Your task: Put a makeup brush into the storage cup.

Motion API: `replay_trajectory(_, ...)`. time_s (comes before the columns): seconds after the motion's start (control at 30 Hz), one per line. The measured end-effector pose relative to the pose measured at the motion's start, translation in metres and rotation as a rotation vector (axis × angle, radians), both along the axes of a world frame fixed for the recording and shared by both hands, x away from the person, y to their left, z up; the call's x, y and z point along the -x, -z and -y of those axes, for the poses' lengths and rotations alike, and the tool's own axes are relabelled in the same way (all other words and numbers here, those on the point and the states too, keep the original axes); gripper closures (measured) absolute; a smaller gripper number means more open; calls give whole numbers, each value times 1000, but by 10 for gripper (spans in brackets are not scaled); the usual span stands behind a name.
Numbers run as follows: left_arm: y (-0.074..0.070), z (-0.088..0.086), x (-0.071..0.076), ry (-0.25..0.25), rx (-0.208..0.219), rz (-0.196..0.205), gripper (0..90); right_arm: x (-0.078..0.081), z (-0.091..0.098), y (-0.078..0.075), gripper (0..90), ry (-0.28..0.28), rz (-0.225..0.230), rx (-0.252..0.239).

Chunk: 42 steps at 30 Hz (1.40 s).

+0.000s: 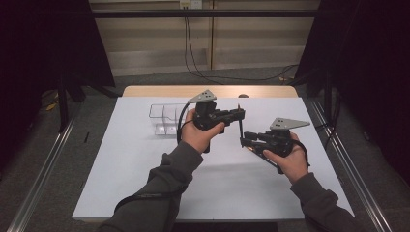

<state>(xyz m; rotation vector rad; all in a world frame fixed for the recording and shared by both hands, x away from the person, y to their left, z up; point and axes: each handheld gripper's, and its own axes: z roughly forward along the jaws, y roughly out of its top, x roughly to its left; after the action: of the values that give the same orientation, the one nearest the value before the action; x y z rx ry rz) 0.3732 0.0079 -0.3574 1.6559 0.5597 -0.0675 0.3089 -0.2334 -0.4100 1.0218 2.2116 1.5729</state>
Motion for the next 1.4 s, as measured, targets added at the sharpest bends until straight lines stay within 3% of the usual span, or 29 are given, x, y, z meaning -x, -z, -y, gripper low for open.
replay_trajectory(0.2, -1, -6, -1, -12, -8, 12, 840, 1, 4, -1, 494, -3, 35, -13)
replay_trajectory(0.37, -1, -11, -2, -13, -14, 16, 840, 3, 5, -2, 382, 18, 59, 14)
replay_trajectory(0.47, -1, -14, -3, -21, -31, 23, 840, 3, 6, -2, 311, 31, 60, -1)
replay_trajectory(0.6, 0, -18, -3, -32, -33, 29, 840, 4, 9, -2, 288, 40, 79, -3)
replay_trajectory(0.97, -5, -32, -5, -58, -34, 54, 839, 6, 15, 1, 189, 69, 76, -7)
replay_trajectory(1.4, -9, -46, -7, -93, -42, 73, 840, 11, 24, 7, 161, 96, 97, 6)
